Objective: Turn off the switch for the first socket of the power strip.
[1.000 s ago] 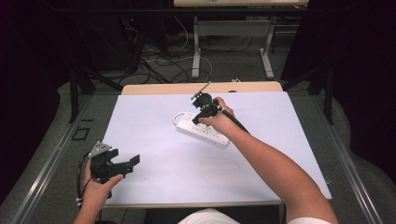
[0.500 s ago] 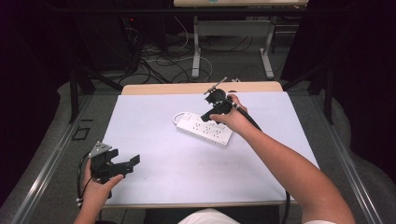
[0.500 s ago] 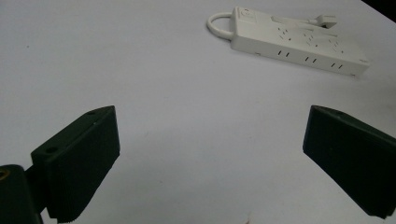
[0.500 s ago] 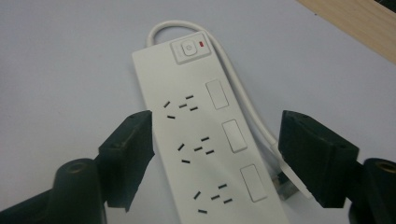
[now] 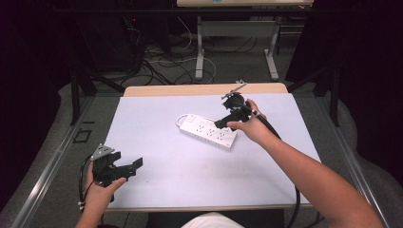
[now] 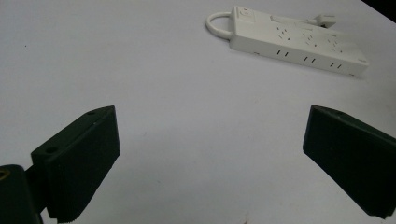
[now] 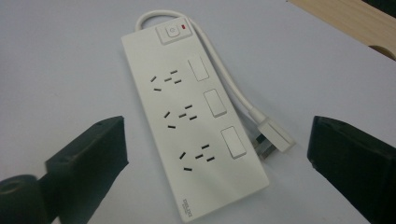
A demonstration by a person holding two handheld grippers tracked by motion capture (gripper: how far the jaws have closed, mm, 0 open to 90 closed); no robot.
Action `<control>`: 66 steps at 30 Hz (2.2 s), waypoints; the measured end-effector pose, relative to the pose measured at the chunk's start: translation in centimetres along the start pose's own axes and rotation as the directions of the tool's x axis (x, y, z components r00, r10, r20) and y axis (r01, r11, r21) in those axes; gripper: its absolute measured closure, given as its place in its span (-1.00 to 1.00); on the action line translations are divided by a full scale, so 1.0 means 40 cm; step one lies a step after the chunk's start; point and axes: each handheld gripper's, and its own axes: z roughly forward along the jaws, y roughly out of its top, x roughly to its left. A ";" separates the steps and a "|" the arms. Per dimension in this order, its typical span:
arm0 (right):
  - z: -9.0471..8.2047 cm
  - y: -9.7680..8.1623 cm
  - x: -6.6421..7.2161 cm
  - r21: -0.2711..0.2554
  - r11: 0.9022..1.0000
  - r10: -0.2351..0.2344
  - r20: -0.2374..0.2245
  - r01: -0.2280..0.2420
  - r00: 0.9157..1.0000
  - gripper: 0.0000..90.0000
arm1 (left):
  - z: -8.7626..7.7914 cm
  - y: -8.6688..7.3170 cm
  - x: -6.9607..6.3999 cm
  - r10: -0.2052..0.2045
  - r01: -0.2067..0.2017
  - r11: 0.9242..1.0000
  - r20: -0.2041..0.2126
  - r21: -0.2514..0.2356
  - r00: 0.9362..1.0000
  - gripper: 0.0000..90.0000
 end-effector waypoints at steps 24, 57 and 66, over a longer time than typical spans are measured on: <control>-0.114 -0.117 -0.016 -0.112 0.994 -0.018 0.003 0.018 1.000 -1.00 | 0.000 -0.002 -0.003 -0.009 0.009 1.000 -0.005 -0.018 1.000 -0.92; -0.219 -0.342 -0.059 -0.233 0.966 0.116 0.002 -0.112 0.993 -1.00 | -0.003 -0.001 -0.002 -0.014 0.014 1.000 -0.002 -0.006 1.000 -0.92; -0.232 -0.401 -0.063 -0.256 0.957 0.156 0.047 -0.139 0.987 -1.00 | -0.001 -0.003 -0.003 -0.017 0.017 1.000 -0.007 -0.010 1.000 -0.91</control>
